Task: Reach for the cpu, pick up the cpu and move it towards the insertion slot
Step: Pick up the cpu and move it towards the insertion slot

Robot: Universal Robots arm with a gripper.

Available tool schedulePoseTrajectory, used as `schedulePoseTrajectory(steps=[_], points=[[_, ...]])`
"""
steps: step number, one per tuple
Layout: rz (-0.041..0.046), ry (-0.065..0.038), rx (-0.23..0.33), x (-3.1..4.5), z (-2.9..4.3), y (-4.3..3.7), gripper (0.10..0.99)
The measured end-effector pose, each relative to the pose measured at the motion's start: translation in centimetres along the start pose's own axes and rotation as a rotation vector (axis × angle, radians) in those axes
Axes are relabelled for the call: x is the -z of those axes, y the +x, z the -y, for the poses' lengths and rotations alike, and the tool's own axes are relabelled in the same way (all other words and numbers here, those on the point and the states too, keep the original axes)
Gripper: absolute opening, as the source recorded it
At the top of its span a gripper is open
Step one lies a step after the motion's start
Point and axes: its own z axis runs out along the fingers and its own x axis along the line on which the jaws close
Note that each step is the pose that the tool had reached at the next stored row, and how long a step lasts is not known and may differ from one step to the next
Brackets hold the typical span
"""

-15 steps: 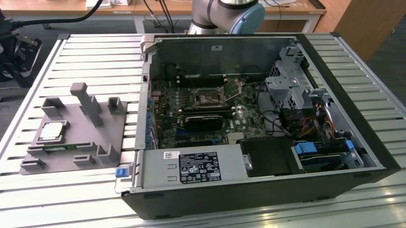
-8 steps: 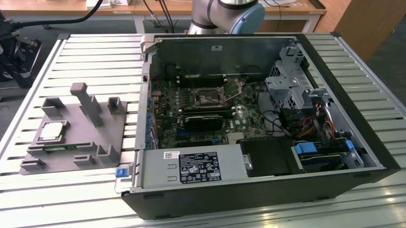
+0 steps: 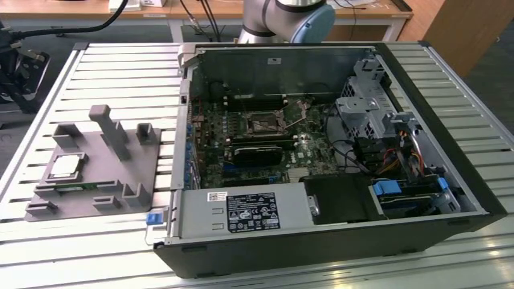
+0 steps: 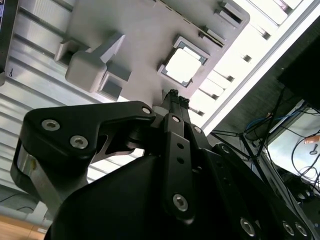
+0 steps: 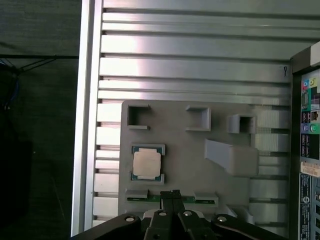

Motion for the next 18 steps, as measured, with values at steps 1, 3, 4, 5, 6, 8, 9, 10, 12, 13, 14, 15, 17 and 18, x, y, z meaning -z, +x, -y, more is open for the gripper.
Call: schedulePoseTrajectory(steps=[1, 3, 4, 5, 6, 8, 9, 10, 12, 13, 14, 15, 17, 18], points=[[-0.0001, 0.0, 0.0, -0.07, 0.0, 0.1, 0.106], [-0.0003, 0.0, 0.0, -0.25, 0.0, 0.34, 0.106], [-0.0003, 0.0, 0.0, -0.36, 0.0, 0.48, 0.106], [-0.0004, 0.0, 0.0, -0.47, 0.0, 0.64, 0.106], [-0.0003, 0.0, 0.0, -0.6, 0.01, 0.77, 0.106], [-0.0003, 0.0, 0.0, -0.91, 0.01, 1.01, 0.106], [-0.0004, 0.0, 0.0, -1.07, 0.02, 1.12, 0.106], [-0.0004, 0.0, 0.0, -1.24, 0.02, 1.25, 0.106], [-0.0003, 0.0, 0.0, -1.57, 0.03, 1.51, 0.106], [-0.0002, 0.0, 0.0, -1.74, 0.03, 1.59, 0.106], [-0.0003, 0.0, 0.0, -1.9, 0.04, 1.67, 0.106], [-0.0005, 0.0, 0.0, -2.06, 0.05, 1.78, 0.106], [-0.0016, 0.001, 0.0, -2.36, 0.07, 1.88, 0.106], [-0.0017, 0.001, 0.0, -2.47, 0.09, 1.88, 0.106]])
